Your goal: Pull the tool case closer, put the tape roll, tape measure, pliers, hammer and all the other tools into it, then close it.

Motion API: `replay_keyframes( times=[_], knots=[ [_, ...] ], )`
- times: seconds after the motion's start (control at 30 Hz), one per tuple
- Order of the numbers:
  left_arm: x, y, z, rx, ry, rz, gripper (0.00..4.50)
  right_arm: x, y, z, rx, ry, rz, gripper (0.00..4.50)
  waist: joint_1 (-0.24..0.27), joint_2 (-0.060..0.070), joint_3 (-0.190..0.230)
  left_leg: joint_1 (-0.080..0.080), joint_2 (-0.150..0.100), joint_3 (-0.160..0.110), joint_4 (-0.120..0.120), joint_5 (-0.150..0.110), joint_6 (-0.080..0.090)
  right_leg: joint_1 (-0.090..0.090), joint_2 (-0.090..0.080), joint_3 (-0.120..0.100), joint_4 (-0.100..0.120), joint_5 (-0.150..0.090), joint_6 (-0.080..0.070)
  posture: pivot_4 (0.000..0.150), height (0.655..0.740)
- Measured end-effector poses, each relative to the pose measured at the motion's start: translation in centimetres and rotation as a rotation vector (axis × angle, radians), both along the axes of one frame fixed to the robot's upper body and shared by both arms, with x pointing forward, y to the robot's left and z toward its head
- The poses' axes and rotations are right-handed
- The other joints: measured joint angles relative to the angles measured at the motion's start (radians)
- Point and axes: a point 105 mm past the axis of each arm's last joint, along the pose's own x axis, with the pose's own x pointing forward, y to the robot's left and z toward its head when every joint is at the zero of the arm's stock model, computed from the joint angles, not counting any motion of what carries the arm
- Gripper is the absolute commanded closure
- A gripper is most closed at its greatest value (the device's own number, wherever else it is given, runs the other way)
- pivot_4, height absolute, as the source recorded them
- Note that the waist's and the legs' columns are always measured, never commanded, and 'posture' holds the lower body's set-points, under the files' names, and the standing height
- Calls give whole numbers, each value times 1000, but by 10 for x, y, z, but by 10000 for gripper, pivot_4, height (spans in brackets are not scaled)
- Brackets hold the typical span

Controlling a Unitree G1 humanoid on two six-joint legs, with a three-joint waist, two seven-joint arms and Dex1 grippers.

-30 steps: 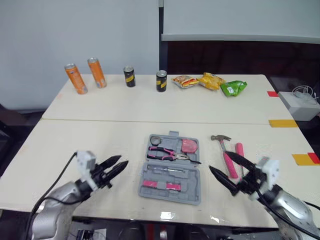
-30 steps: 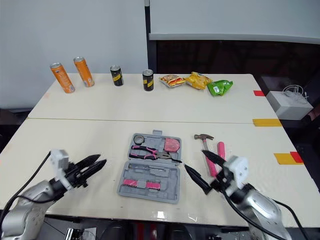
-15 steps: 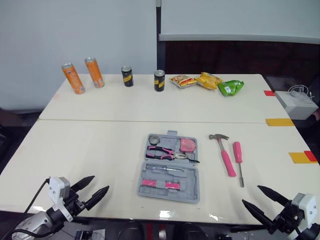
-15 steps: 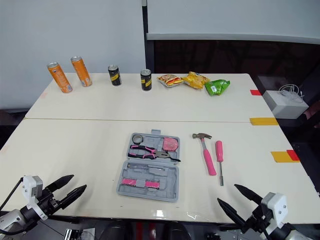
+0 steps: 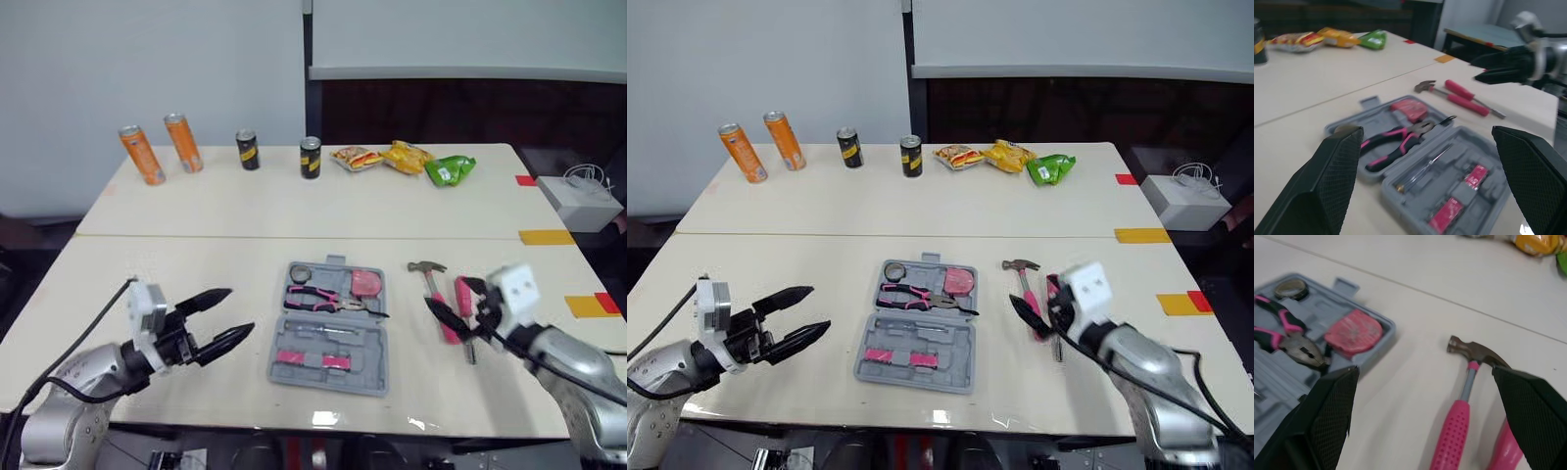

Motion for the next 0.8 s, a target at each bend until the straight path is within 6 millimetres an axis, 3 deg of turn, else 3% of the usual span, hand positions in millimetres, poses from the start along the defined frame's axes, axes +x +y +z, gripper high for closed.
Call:
replay_keyframes(
  times=[0.2,0.47,0.5,0.6,0.8],
  knots=[
    [-1,-19,19,4,-29,-110,395,39,6,-14,41,114,-90,0,3,1,1,-1,0,2,0,1,-2,-4,0,2,6,-1,-2,1500,7400],
    [-4,-23,20,11,-21,-136,395,67,-2,-41,29,205,-233,0,2,1,1,-2,0,7,0,1,-3,-6,0,6,11,-1,-2,1500,7400],
    [-5,-24,20,12,-24,-137,0,69,-4,-47,24,215,-252,5348,3,1,1,-1,0,7,0,1,-3,-6,0,6,11,-1,-2,1500,7400],
    [-5,-24,19,12,-19,-132,0,71,-8,-59,13,240,-285,15104,2,1,1,-1,0,9,0,1,-3,-7,0,8,12,-1,-2,1500,7400],
    [-6,-23,16,7,-8,-116,0,74,-5,-62,0,232,-286,34720,-1,1,1,0,1,11,0,1,-3,-8,1,10,14,-1,-2,1500,7400]
  ],
)
